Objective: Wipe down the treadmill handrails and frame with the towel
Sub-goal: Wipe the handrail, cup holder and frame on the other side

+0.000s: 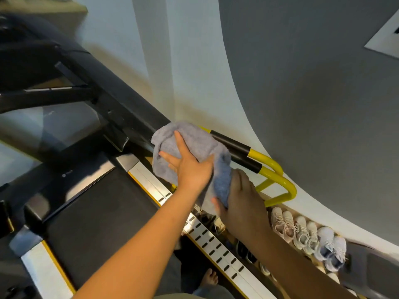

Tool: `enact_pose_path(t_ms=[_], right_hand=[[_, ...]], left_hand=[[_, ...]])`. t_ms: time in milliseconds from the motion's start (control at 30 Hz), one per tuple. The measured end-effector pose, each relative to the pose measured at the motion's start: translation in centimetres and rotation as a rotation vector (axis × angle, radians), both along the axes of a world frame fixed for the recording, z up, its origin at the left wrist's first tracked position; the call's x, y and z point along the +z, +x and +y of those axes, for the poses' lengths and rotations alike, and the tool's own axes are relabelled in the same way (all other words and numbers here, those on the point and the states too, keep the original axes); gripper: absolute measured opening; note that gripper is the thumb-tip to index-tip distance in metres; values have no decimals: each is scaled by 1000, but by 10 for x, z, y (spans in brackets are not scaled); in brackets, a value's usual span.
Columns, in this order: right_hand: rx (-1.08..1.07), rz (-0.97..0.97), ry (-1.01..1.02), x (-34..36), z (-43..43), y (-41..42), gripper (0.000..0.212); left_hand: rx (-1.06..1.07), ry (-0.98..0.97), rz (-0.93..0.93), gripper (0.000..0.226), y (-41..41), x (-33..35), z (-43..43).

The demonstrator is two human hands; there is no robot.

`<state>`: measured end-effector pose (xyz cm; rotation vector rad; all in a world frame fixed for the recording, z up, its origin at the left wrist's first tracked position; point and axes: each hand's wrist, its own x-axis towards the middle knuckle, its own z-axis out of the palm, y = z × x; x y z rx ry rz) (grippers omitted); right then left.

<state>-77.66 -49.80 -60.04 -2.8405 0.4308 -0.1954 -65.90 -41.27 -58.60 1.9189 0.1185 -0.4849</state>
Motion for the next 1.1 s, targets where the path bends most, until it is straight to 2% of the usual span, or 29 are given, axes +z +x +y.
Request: enact_pose_path(t_ms=[67, 167, 367, 467, 533, 633, 700, 767, 833, 867, 1000, 1100], right_hand=[[15, 65, -60, -1, 3, 16, 89], [38, 99, 16, 1, 2, 35, 90], [72, 23, 345, 14, -12, 50, 69], [-1, 0, 495, 15, -13, 53, 59], [-103, -46, 725, 21, -16, 54, 54], [-251, -134, 1370, 45, -22, 61, 66], [-249, -116, 1768, 66, -25, 67, 76], [-179, -51, 1922, 87, -21, 73, 75], [-150, 10, 1967, 99, -12, 75, 67], [-171, 14, 1987, 101, -7, 75, 61], [-110, -125, 2093, 114, 6, 69, 60], [12, -157, 1999, 134, -3, 63, 38]], left_hand=[[30, 30, -63, 108, 8, -4, 3], [51, 31, -134, 95, 12, -11, 7], [-28, 95, -152, 81, 14, -8, 15], [-119, 145, -56, 82, 18, 2, 22], [-179, 181, 10, 85, 22, 13, 30], [-199, 216, 57, 81, 27, 29, 39], [-155, 59, 114, 84, 24, 44, 39], [-10, -251, 178, 77, 17, 60, 40], [73, -479, 202, 53, 3, 79, 47], [70, -544, 198, 50, -3, 85, 52], [-100, -984, 317, 75, -22, 102, 57], [-234, -1235, 399, 94, -29, 102, 48]])
